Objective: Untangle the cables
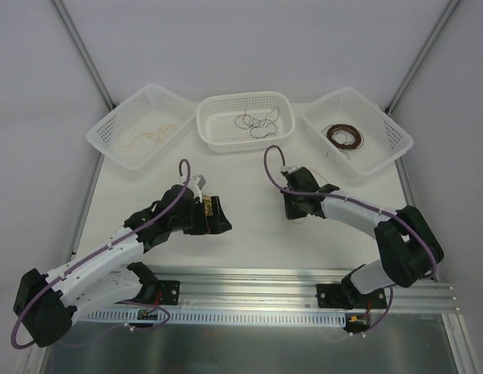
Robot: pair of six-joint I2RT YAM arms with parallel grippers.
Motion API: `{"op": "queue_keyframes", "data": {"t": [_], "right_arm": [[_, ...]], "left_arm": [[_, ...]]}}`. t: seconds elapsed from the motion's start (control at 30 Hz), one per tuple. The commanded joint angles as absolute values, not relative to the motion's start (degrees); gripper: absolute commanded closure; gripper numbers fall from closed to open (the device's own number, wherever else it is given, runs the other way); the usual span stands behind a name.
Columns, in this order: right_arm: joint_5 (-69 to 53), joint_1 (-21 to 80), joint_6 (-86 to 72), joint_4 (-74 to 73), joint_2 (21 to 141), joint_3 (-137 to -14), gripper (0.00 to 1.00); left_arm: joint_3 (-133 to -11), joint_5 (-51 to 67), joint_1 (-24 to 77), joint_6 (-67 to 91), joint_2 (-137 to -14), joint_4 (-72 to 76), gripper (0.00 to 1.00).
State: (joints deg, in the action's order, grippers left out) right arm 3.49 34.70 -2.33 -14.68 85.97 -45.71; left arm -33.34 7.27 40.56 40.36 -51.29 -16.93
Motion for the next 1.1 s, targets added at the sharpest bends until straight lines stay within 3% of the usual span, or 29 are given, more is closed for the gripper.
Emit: {"op": "queue_keyframes", "data": {"t": [0.0, 0.33, 0.57, 1.07], "right_arm": [[-4.91, 35.59, -2.46, -14.33, 77.54, -46.14, 0.99], [-16.25, 39.46, 4.13, -10.29, 63.30, -47.38, 0.99], [-17.84, 40.52, 5.27, -3.96, 57.67, -42.81, 0.99], [-18.02, 43.33, 7.64, -0.79, 57.57, -41.04, 0.99]], "left_arm": [[-37.61, 7.82, 41.39, 39.47, -51.94, -16.61, 0.01], [-49.29, 5.10, 42.45, 42.09, -59.41, -16.09, 0.01], [-54.05, 5.71, 42.63, 47.54, -63.89, -12.93, 0.03], [-59.15, 13.10, 45.52, 52.91, -76.90, -5.45, 0.07]]}}
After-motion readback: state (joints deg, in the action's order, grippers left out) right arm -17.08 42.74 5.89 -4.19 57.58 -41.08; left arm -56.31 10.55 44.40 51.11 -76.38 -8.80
